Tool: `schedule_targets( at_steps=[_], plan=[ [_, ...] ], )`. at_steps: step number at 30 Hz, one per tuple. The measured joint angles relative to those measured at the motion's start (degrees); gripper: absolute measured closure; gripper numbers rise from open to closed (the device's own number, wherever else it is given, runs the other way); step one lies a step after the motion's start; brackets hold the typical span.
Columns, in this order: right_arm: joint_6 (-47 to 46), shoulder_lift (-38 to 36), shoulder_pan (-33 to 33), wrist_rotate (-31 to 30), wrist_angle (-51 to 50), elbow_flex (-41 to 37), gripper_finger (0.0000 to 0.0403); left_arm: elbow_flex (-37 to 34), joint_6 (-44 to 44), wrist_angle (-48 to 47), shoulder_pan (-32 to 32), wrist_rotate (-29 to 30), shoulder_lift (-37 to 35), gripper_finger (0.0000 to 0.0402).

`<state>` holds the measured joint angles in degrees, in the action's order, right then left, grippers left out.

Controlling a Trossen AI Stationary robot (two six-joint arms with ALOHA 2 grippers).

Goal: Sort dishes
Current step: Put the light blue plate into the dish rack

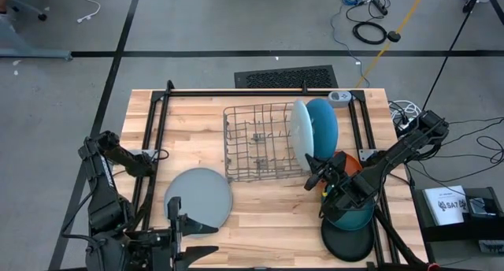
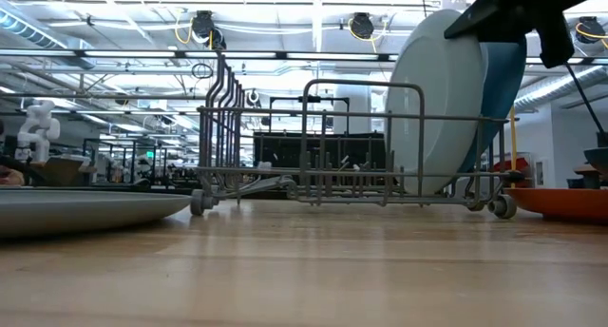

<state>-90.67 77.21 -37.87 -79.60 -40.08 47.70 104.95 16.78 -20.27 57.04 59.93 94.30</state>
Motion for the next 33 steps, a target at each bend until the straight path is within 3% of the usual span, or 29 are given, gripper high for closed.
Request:
schedule_targets(
  at_steps=[10, 17, 27, 33],
  plan=[
    [-0.2, 0.0, 0.1, 1.5, 0.4, 0.0, 0.0286, 0.0, 0.0, 0.0, 0.0, 0.0, 0.0, 0.0224],
    [2.8, 0.0, 0.0, -2.5, 2.9, 0.6, 0.0244, 0.0, -0.2, 0.0, 0.0, 0.0, 0.0, 0.0223],
    [5.2, 0.0, 0.1, -3.2, 3.2, 1.6, 0.0291, 0.0, -3.6, -2.4, -0.3, -1.5, 0.3, 0.0224],
    [6.3, 0.0, 0.1, -3.2, 3.1, 1.6, 0.0335, 0.0, -7.5, -5.9, -4.8, -4.9, 2.3, 0.0224]
  ],
)
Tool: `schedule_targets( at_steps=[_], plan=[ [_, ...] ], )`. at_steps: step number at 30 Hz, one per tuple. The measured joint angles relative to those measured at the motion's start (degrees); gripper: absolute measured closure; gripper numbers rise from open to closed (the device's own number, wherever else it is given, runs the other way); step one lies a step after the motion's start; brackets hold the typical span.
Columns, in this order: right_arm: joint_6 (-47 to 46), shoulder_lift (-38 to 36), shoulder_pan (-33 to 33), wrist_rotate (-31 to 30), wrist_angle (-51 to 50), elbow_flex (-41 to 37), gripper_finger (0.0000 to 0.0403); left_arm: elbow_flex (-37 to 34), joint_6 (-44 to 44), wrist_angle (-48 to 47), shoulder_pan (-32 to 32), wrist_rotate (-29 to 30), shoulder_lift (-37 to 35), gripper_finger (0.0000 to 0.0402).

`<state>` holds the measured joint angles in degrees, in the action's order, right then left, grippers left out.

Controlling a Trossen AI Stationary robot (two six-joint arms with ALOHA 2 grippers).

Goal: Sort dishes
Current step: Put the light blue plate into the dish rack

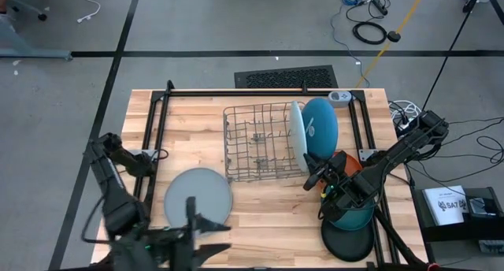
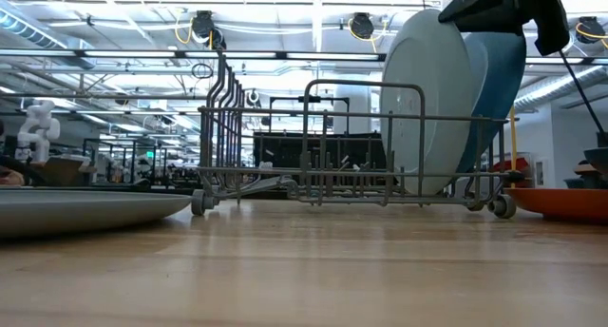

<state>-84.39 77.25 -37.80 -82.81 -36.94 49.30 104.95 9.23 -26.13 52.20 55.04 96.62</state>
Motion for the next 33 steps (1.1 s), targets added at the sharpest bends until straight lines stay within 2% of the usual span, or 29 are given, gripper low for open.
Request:
schedule_targets(
  at_steps=[7, 24, 28, 33],
  plan=[
    [1.4, 0.0, -0.5, 0.7, 0.4, 0.0, 0.0369, 0.0, -5.4, -0.7, -4.4, -8.1, 1.5, 0.0224],
    [3.0, -0.1, 1.6, 2.6, 1.3, 0.0, 0.0378, 0.0, -7.2, -1.8, -6.1, -8.3, 1.6, 0.0224],
    [8.1, -0.1, 0.1, 0.9, 5.5, 0.0, 0.0378, 0.0, -7.4, -2.8, -6.3, -8.2, 1.6, 0.0224],
    [13.0, -0.4, 0.0, 0.6, 8.1, 0.0, 0.0378, 0.0, -9.0, -7.0, -10.1, -8.3, 2.3, 0.0224]
  ],
)
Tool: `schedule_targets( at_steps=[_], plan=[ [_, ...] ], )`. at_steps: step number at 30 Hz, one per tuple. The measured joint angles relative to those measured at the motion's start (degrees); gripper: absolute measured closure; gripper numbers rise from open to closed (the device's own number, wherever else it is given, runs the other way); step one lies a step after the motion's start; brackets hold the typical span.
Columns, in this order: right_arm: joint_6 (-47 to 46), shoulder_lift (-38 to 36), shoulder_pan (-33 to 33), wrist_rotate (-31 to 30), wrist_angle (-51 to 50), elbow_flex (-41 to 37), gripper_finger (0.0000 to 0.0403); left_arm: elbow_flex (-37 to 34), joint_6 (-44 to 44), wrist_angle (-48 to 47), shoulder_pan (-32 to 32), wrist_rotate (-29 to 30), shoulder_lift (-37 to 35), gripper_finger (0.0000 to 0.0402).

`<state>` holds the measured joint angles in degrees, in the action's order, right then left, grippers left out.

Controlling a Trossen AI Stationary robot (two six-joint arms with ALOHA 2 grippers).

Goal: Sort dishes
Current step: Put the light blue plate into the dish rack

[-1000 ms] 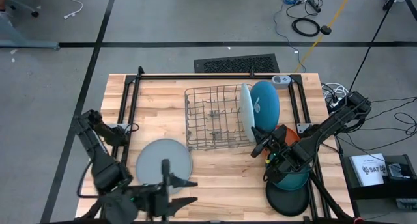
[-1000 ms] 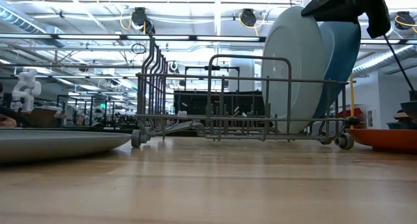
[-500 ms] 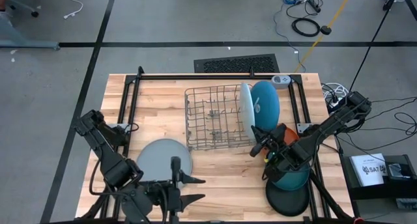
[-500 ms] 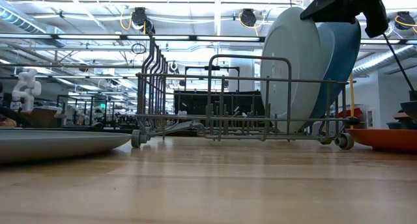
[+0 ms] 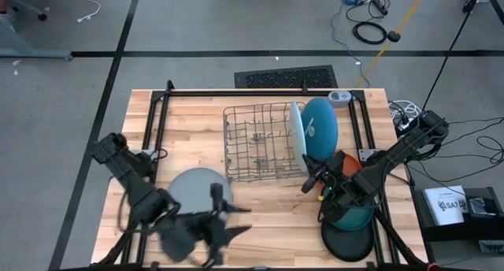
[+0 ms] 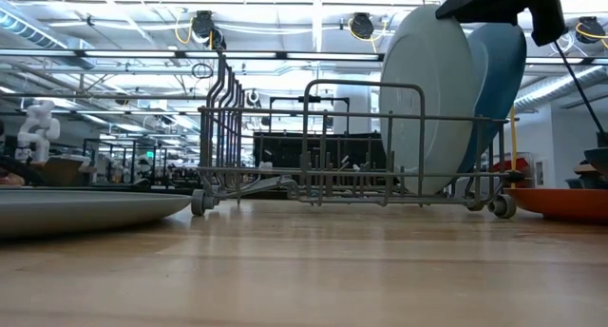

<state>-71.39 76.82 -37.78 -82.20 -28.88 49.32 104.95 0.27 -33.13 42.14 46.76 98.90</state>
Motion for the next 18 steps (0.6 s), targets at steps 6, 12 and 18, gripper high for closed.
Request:
schedule_targets(
  at_steps=[6, 12, 18],
  plan=[
    [0.5, -0.1, 0.7, 0.0, 0.0, 0.0, 0.0378, 0.0, 0.1, -3.5, -8.5, -5.7, 3.5, 0.0224],
    [0.7, -0.1, 0.7, 0.0, 0.0, 0.0, 0.0378, -0.1, 4.2, -1.0, -20.5, -9.4, 8.1, 0.0224],
    [2.9, -0.1, 0.7, 1.6, 0.0, 0.0, 0.0378, -0.1, 8.1, 4.0, -29.8, -14.0, 11.6, 0.0224]
  ],
)
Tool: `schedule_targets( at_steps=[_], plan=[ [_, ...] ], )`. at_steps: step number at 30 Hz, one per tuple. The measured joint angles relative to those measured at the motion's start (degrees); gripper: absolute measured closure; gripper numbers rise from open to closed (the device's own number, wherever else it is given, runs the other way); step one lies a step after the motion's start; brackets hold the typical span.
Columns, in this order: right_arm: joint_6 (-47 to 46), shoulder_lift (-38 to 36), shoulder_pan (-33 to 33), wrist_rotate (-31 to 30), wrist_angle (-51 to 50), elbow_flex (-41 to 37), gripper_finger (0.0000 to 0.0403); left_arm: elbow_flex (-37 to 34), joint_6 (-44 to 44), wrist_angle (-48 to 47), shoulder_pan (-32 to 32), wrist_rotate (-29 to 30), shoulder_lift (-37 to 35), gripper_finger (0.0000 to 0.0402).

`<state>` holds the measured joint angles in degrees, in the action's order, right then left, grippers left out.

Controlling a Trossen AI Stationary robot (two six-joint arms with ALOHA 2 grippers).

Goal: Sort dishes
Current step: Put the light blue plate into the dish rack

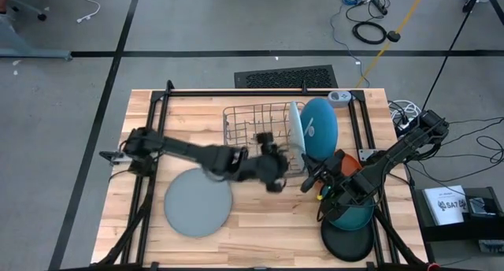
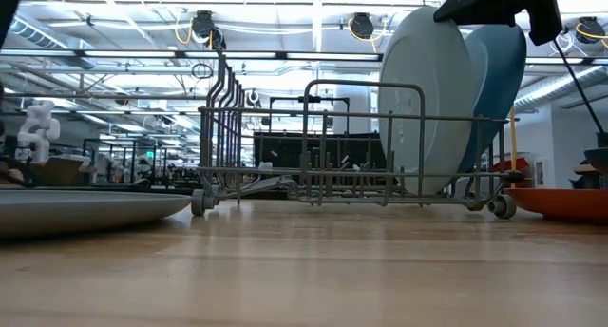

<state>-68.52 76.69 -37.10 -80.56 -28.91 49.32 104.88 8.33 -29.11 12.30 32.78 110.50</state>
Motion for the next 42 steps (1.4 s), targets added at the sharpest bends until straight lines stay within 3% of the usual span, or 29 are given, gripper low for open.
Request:
schedule_targets(
  at_steps=[8, 12, 18, 25, 30, 42],
  plan=[
    [1.0, 0.0, 0.0, 1.2, -0.2, 0.0, 0.0378, 0.0, 1.1, 9.9, -7.9, -9.3, 2.8, 0.0224],
    [3.4, -0.7, 0.0, 4.1, 0.1, 0.0, 0.0378, 0.0, 1.0, 10.4, -9.5, -12.0, 2.8, 0.0224],
    [5.6, -3.3, -0.5, 7.7, 0.3, -0.1, 0.0359, 0.0, -0.5, 11.3, -10.5, -12.4, 2.8, 0.0223],
    [10.1, -5.9, -1.7, 9.8, 1.1, -0.1, 0.0277, 0.1, -2.1, 12.4, -11.1, -11.7, 3.3, 0.0224],
    [15.6, -7.5, -2.2, 8.1, 1.5, -0.1, 0.0232, 0.1, -3.5, 12.6, -11.3, -11.0, 4.6, 0.0224],
    [31.6, -9.9, -2.2, 4.0, 1.4, -0.1, 0.0226, 0.1, -4.1, 13.1, -11.3, -11.3, 8.2, 0.0224]
  ],
)
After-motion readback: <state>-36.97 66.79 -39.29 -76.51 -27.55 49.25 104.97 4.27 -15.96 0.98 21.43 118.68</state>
